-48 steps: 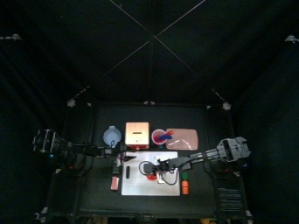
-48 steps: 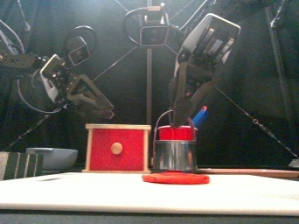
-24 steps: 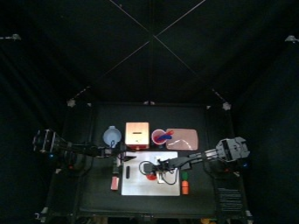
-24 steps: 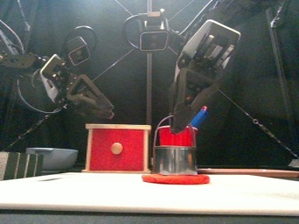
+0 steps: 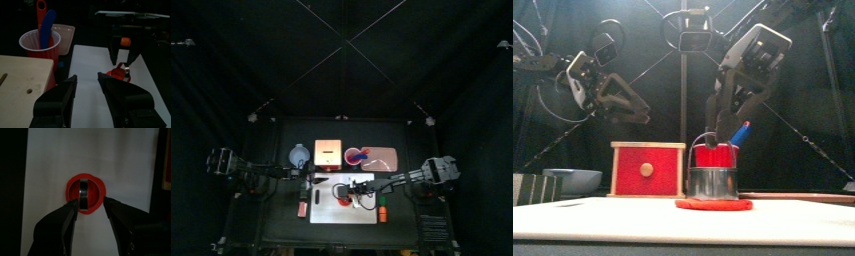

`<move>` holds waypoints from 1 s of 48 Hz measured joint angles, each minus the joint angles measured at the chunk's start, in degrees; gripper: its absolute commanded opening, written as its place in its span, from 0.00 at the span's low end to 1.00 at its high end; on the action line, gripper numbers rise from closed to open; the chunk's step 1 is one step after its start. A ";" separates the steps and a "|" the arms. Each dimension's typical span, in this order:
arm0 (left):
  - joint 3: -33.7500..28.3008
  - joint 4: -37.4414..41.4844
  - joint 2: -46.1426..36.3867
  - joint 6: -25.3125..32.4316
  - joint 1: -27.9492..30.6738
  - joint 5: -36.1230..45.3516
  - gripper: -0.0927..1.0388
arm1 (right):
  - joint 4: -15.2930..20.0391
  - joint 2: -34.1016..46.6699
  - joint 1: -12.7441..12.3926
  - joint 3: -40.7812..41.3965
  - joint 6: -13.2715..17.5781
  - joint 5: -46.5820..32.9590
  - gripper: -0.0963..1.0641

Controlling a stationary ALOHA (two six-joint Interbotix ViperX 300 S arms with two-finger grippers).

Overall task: Get the cutter from the drawer then cut the dough then place the extra dough in the bowl
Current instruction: Cut the dough

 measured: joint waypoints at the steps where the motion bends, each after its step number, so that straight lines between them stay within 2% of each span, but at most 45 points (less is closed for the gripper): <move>1: -0.26 0.09 0.44 0.53 -0.70 -0.70 0.78 | -0.18 -1.23 -0.09 1.67 0.18 -2.46 0.79; 7: -1.23 -0.35 4.31 4.66 -4.04 -4.04 0.78 | -2.29 -8.00 -1.05 13.27 -0.44 -20.13 0.79; 10: -2.20 -1.05 7.12 7.21 -5.63 -5.63 0.78 | -3.08 -8.96 -1.32 18.63 -0.44 -28.65 0.79; 11: -2.99 -1.58 8.70 8.88 -6.42 -6.59 0.78 | -3.16 -8.96 -1.41 21.09 -0.53 -33.66 0.79; 16: -5.27 -4.48 13.18 13.10 -8.70 -9.05 0.78 | -3.25 -7.29 -1.49 25.22 -0.79 -45.44 0.79; 21: -6.86 -8.44 17.58 14.85 -11.34 -11.34 0.78 | -3.43 -3.43 -1.58 26.54 -0.88 -53.96 0.79; 29: -9.40 -13.45 23.20 15.12 -15.03 -15.03 0.78 | -3.52 5.45 -1.58 25.14 -1.05 -62.75 0.79; 36: -10.90 -15.47 25.93 15.38 -15.56 -15.29 0.78 | -3.60 12.22 -1.58 22.76 -1.14 -66.62 0.79; 48: -11.60 -19.69 26.81 18.63 -15.29 -15.29 0.78 | -3.60 14.68 -1.58 21.71 -1.23 -67.85 0.79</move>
